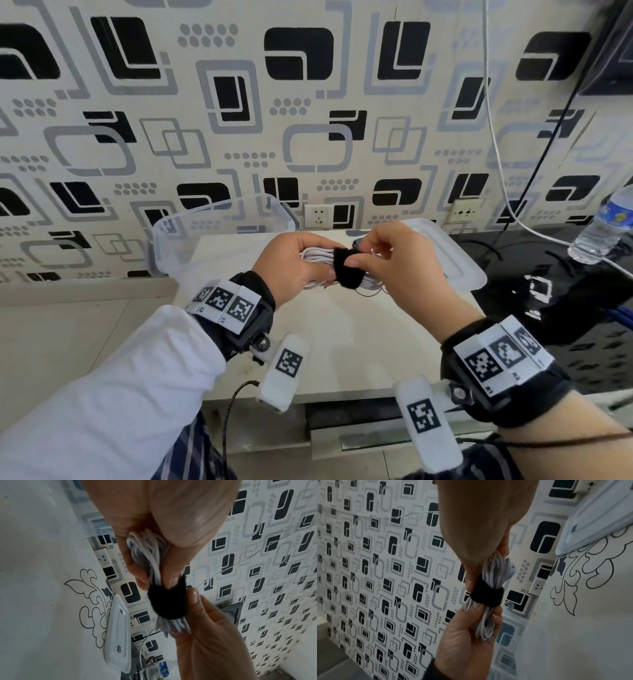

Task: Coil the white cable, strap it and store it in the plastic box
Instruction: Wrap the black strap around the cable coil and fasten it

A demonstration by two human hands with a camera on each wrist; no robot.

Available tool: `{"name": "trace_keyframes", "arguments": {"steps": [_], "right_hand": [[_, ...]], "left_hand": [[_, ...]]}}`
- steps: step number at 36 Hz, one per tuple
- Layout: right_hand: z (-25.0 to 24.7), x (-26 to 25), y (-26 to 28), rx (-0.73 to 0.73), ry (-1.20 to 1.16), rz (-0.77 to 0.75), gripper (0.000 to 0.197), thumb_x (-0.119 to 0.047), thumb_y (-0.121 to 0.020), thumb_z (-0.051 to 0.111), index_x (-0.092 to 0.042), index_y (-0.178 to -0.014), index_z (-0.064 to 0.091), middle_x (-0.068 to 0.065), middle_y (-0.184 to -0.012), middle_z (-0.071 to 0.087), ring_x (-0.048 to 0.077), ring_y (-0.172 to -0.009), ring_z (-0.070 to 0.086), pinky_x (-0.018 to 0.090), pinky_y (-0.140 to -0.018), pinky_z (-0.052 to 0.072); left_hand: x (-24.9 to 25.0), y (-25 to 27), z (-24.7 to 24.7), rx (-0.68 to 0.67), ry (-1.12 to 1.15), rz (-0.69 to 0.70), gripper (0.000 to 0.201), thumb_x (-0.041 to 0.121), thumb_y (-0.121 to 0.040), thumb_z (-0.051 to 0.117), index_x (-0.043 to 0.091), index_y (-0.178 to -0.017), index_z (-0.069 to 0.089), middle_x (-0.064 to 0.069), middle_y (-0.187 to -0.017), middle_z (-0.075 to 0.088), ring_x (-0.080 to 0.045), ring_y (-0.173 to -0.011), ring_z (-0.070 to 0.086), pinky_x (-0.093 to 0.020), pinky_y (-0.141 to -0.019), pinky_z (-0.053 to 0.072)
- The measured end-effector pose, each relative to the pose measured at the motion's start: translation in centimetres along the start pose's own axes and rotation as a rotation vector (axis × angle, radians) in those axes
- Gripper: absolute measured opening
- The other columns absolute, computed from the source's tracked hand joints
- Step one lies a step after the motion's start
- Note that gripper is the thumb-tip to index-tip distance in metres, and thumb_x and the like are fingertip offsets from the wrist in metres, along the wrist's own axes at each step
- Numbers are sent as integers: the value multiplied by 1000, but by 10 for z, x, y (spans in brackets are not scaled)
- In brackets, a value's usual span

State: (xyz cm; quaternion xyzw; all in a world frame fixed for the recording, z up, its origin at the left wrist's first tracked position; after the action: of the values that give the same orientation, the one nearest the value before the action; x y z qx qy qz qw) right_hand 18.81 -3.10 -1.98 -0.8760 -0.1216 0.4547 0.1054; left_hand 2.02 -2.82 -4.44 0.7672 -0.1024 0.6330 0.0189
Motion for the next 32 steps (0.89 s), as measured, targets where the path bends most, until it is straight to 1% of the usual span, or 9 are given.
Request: {"name": "trace_keyframes", "arguments": {"steps": [4,11,14,16,19,24,28,30,32], "right_hand": [[-2,5,0,-61,-18,19,17,-14,-73,80,-17,-75,63,-1,-74,53,12,-64,45,21,-55,33],[-4,-2,1,-11,135,-68,21,-7,-76,75,-18,-68,59,-15,-76,48,-3,-71,43,13,-59,29],[-5,-9,2,-19,175,-134,16,-9,-81,69,-16,-70,58,-11,-76,52,-1,-71,44,13,-59,32],[-2,-12,4,-59,151,-154,13,-10,-84,65,-14,-74,58,-7,-72,55,4,-66,45,22,-58,35],[3,-12,4,-102,110,-149,10,-9,-86,62,-12,-78,57,-8,-66,54,10,-64,47,21,-57,36],[5,1,-8,-67,-51,-27,20,-7,-85,64,-19,-70,55,-7,-61,54,7,-56,46,13,-52,34],[11,16,-13,-145,-285,173,20,-5,-82,71,-16,-68,61,1,-62,59,12,-56,52,21,-57,43],[14,22,-12,-199,-412,261,17,-2,-80,72,-12,-69,65,7,-65,62,22,-63,57,33,-65,48],[14,23,-11,-250,-458,304,15,-1,-80,71,-10,-69,66,9,-65,63,25,-64,57,34,-64,48]], "left_hand": [[-1,1,-2,15,-28,-16,33,-17,-75,68,2,-101,73,-15,-81,72,-21,-67,67,-33,-68,57],[1,1,4,-1,-44,-11,29,-14,-77,69,6,-98,73,-26,-84,70,-25,-66,65,-30,-65,55],[2,-1,2,7,-105,-1,29,-9,-77,72,9,-99,75,-8,-78,73,-16,-67,67,-26,-65,53],[4,-2,1,2,-183,17,29,-4,-75,75,17,-96,76,6,-73,72,-6,-65,65,-19,-64,49],[12,0,9,-68,-308,83,31,-1,-72,79,23,-89,73,10,-77,69,4,-64,60,-11,-61,46],[17,3,14,-127,-339,143,28,-3,-69,81,17,-87,72,6,-77,65,-1,-64,58,-12,-60,46],[12,7,13,-89,-273,109,28,-4,-71,80,15,-91,73,1,-77,68,-5,-61,57,-16,-57,47],[9,9,12,-73,-264,104,28,-4,-71,80,10,-94,73,0,-79,69,0,-59,58,-12,-55,44],[8,10,12,-72,-264,108,30,-2,-71,81,6,-98,73,2,-79,70,6,-59,58,-7,-55,42]]}}
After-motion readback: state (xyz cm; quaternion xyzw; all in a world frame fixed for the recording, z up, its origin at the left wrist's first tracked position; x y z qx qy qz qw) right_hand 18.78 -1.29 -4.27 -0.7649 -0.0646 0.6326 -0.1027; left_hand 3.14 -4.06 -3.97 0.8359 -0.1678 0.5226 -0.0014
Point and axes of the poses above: each hand's wrist, its own y-axis away from the middle knuckle, its own z-axis out of the palm, x = y × z, the point moved 4 cm from there along -y, towards the middle knuckle
